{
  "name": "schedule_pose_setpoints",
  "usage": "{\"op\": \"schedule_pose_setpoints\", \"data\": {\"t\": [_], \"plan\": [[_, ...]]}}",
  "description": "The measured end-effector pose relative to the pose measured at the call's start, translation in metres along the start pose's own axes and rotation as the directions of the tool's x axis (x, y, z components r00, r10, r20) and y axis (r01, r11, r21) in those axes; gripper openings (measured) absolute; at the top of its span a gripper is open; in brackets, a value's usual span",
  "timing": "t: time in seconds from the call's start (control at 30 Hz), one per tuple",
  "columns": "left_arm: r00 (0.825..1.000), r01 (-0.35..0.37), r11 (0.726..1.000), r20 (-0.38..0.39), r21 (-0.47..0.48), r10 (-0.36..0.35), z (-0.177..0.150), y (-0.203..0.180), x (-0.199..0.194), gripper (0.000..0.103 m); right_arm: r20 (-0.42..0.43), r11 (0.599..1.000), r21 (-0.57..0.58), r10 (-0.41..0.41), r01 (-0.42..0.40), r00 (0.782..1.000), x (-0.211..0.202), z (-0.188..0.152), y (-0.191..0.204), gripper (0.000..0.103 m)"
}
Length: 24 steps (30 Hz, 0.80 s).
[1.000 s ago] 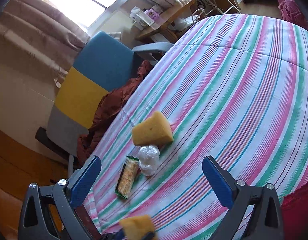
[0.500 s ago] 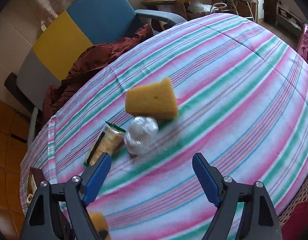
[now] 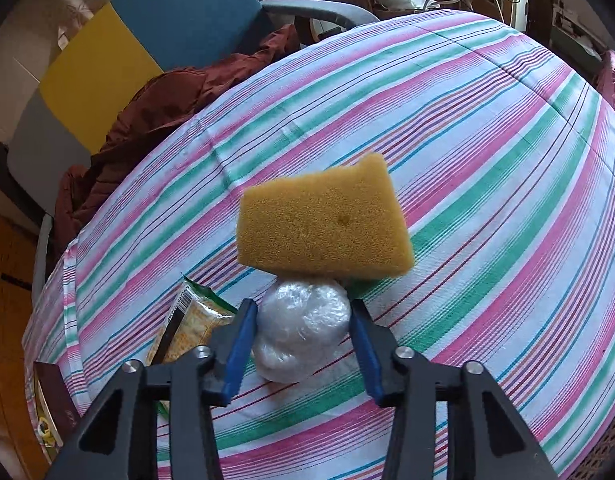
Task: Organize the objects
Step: 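Grasp the plastic-wrapped ball with the right tool while the left tool holds the sponge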
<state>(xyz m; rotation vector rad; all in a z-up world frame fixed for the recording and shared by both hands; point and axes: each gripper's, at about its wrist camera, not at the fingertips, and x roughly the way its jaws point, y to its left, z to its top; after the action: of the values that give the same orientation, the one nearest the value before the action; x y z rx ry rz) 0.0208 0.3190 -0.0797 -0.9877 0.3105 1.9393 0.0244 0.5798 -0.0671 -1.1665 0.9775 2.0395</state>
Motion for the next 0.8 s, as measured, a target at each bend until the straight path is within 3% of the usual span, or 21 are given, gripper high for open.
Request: {"op": "schedule_pose_setpoints", "data": {"t": [0.2, 0.47, 0.63, 0.8], "plan": [[1.0, 0.006, 1.0, 0.008, -0.002, -0.006, -0.003, 0.001, -0.003, 0.059, -0.003, 0.996, -0.08, -0.039, 0.038, 0.999, -0.004, -0.006, 0.009, 0.041], [1.0, 0.01, 1.0, -0.017, -0.026, -0.01, 0.001, 0.004, -0.007, 0.055, -0.012, 0.989, -0.149, 0.025, -0.026, 1.0, -0.008, -0.011, 0.022, 0.039], [0.999, -0.036, 0.998, -0.011, -0.06, 0.035, 0.006, 0.008, -0.029, 0.055, 0.018, 0.987, -0.161, 0.017, -0.014, 1.0, -0.012, -0.008, 0.022, 0.039], [0.992, -0.104, 0.992, 0.06, -0.071, 0.108, 0.02, 0.011, -0.069, 0.055, 0.083, 0.973, -0.221, 0.087, -0.067, 0.993, -0.031, -0.011, 0.033, 0.039]]}}
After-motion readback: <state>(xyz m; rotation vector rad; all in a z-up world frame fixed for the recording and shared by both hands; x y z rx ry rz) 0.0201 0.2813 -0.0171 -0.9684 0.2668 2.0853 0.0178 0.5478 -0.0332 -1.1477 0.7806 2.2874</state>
